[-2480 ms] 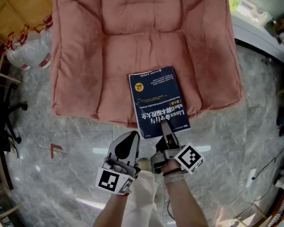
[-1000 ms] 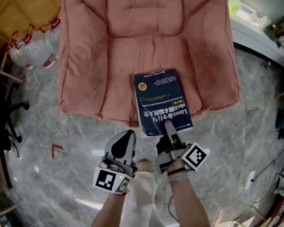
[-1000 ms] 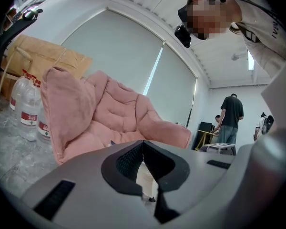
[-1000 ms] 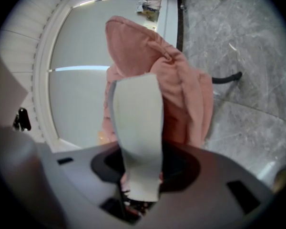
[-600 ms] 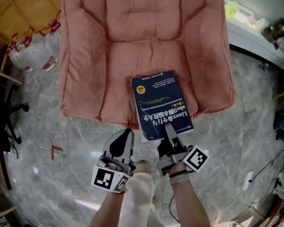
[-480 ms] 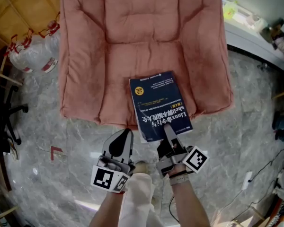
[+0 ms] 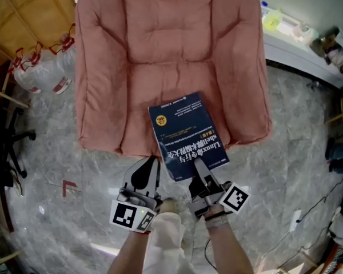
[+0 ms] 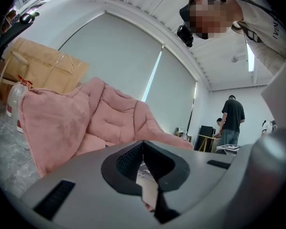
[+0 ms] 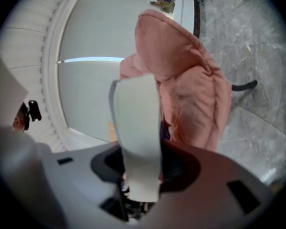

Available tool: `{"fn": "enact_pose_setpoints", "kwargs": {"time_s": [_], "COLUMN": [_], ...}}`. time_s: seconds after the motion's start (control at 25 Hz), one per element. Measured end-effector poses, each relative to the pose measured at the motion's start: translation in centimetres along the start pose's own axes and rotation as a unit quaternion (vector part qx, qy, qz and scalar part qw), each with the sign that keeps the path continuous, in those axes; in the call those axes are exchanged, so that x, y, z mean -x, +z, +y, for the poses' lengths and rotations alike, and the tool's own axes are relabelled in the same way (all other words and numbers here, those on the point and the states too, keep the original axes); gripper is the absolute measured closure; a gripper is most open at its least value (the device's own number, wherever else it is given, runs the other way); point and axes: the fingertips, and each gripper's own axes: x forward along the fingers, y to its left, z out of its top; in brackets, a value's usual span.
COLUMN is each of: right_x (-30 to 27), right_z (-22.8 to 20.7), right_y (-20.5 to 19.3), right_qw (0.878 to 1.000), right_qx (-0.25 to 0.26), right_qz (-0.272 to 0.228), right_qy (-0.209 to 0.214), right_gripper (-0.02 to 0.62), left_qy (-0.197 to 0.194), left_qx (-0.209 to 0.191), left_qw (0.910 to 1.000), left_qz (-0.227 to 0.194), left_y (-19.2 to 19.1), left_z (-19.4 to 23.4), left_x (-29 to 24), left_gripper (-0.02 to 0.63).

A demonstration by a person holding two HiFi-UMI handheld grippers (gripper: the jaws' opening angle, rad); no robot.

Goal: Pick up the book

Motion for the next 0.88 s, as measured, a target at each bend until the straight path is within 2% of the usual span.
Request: {"fn": "enact_pose_setpoints", "kwargs": {"time_s": [0.88], "right_x": [-1.3], "right_z": [7.3], "right_y": [2.4], "right_qw": [0.999], "right_qx": [0.002], "right_qz": [0.004], "right_qy": [0.036], "right_gripper": [0.419], "left_qy": [0.0], "left_qx": [-0.01], "left_qw": [0.9997], "left_qz": [-0.023], "left_y": [7.3], "left_z": [0.6], "left_x": [-3.0], "left_gripper": [0.595]}}
